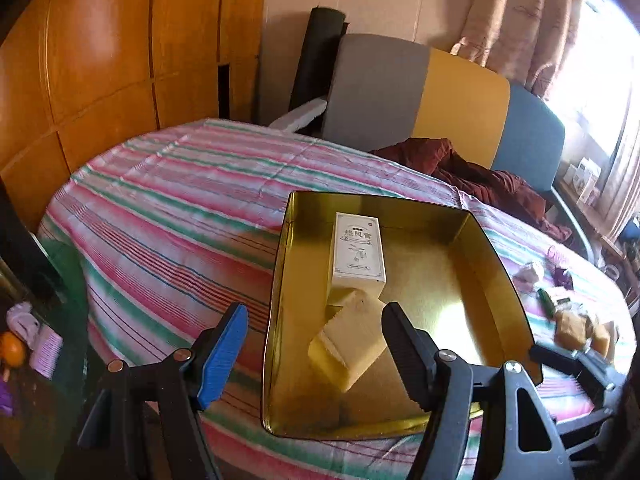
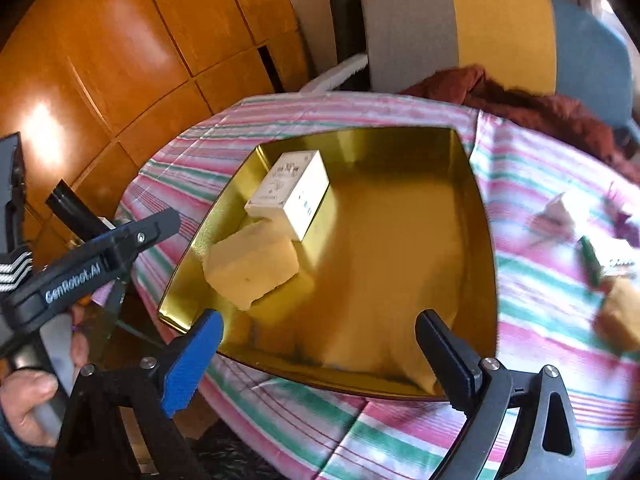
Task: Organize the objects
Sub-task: 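Carry the box into the gold tray with the left gripper while the right gripper carries a yellow sponge there, then move both tools back toward the remaining items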
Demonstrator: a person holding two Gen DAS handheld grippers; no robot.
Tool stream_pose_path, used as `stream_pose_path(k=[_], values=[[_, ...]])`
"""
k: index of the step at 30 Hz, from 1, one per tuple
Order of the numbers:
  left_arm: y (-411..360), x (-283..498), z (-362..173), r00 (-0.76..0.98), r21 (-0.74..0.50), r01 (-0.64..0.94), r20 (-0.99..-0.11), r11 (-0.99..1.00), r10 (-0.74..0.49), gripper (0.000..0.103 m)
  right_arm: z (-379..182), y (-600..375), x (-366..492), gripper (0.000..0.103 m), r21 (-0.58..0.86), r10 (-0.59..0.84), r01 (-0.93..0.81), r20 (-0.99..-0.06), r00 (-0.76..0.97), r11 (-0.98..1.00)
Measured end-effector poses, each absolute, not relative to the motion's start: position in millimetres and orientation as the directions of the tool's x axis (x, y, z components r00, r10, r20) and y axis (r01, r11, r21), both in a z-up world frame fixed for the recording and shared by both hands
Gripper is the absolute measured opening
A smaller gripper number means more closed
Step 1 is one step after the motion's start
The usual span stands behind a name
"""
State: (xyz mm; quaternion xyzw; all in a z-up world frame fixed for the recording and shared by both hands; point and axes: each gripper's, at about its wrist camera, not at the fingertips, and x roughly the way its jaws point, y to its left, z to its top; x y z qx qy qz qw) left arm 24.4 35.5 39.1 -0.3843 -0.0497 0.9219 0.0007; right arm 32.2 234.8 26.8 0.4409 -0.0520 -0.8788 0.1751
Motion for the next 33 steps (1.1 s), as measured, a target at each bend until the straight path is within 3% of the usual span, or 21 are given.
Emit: stream_pose_path(k=[11, 33], values=[[55.5, 42.1, 48.7, -0.732, -0.032, -0.003, -0.680, -0.999, 0.024, 0.070, 49.5, 235.7, 50.5, 0.103, 0.131, -0.274, 0.258, -0.691, -0.668, -0.957], [98.3, 37.5, 41.2, -0.652, -0.099, -0.195, -0.731, -0.976, 0.205, 0.069, 40.7, 306.7, 54.7, 0.103, 0.176, -0.176, 0.071, -0.702, -0.690, -0.982]])
